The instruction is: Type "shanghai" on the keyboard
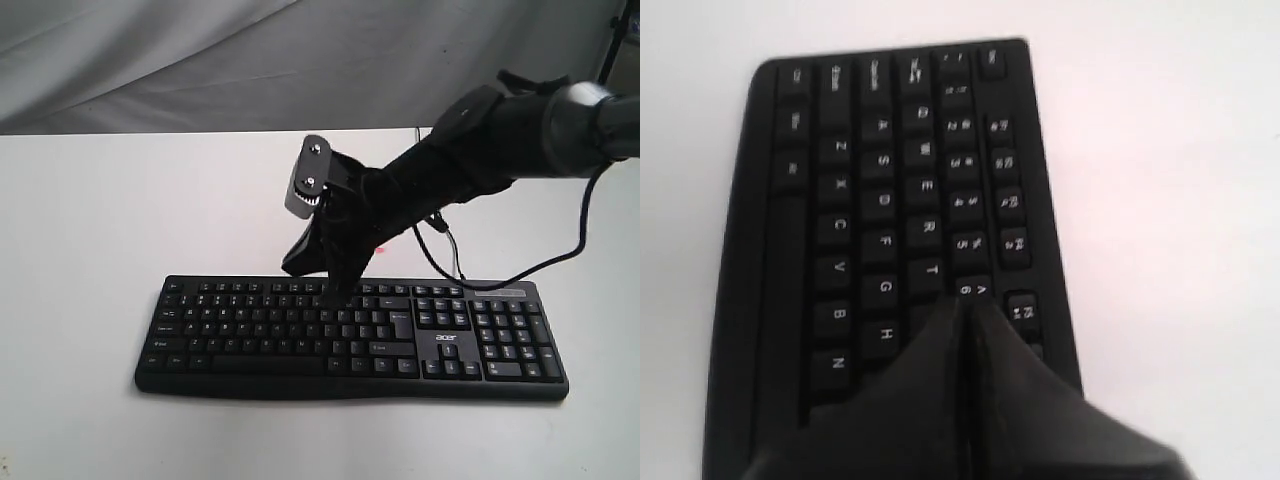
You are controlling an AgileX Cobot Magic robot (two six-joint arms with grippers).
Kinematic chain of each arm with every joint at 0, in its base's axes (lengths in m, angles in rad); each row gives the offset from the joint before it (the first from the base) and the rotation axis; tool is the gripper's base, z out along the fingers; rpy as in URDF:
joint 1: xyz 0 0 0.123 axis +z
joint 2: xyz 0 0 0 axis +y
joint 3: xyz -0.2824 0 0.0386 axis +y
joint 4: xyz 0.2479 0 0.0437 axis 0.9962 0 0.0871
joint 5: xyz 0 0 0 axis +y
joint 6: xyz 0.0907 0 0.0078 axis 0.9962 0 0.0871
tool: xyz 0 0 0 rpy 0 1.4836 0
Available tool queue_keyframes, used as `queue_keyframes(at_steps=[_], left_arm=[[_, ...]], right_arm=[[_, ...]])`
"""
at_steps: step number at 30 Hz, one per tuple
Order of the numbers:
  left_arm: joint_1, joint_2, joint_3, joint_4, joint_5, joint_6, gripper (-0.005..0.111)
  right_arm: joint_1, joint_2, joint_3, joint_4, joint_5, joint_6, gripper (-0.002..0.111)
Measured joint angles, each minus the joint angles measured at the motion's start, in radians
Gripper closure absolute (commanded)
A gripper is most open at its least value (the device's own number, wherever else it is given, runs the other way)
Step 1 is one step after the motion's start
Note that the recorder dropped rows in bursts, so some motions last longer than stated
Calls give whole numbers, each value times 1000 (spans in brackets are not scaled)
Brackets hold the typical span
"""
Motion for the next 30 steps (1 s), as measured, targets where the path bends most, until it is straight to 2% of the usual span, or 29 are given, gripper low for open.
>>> queue_keyframes(at_steps=[13, 30], left_arm=[[0, 0, 0, 0, 0, 0, 106], [0, 0, 0, 0, 0, 0, 106]], right_arm=[[0, -546, 0, 12, -6, 176, 108], [0, -987, 0, -2, -132, 339, 108]])
